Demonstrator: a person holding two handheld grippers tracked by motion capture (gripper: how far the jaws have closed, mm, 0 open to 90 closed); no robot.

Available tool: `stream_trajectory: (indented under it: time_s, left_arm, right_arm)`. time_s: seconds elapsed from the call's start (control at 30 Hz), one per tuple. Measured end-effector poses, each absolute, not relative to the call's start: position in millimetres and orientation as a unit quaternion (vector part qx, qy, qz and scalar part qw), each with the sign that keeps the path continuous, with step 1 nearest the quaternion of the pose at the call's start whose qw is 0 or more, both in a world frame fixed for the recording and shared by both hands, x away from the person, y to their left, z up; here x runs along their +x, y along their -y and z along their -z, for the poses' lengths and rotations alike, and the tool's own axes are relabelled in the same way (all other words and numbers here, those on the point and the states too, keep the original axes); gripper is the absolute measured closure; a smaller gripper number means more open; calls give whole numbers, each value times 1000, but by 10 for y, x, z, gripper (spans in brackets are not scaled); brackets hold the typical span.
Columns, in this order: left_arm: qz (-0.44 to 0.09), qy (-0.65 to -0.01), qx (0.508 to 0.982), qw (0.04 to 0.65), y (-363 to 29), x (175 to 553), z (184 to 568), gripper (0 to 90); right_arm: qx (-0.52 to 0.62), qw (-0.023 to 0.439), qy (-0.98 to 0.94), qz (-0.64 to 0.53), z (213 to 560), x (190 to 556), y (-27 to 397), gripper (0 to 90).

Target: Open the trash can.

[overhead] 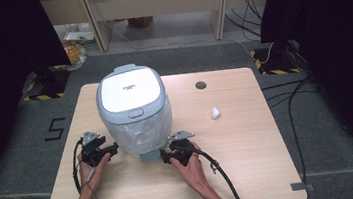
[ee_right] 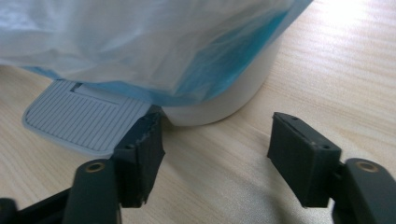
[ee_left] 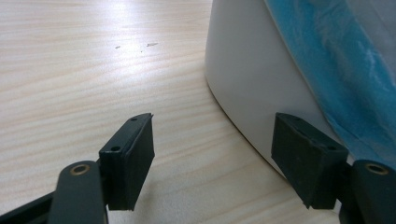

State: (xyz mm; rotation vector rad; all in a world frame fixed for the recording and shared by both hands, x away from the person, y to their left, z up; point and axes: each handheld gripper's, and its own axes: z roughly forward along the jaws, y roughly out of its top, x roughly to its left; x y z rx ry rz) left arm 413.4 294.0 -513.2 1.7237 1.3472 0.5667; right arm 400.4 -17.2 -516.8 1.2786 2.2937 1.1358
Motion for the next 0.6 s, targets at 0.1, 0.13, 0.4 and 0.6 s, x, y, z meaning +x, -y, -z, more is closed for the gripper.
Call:
stream_trajectory:
  time_s: [0.1, 0.13, 0.4, 0.6]
  left_arm:
    - [-225, -540, 689, 429, -2940, 4164, 5137, 292]
    - [-225, -538, 690, 429, -2941, 4168, 5136, 292]
    - [-221, -535, 685, 442, -2955, 4012, 5077, 227]
    - [-215, -515, 691, 460, -2857, 3697, 4989, 228]
  right_arm:
    - [442, 133, -794, -397, 5177, 4022, 184, 327]
    - [440, 133, -795, -396, 5175, 4025, 189, 310]
    - [444, 142, -797, -385, 5140, 4036, 466, 212]
    - [447, 165, -789, -389, 5058, 4026, 789, 194]
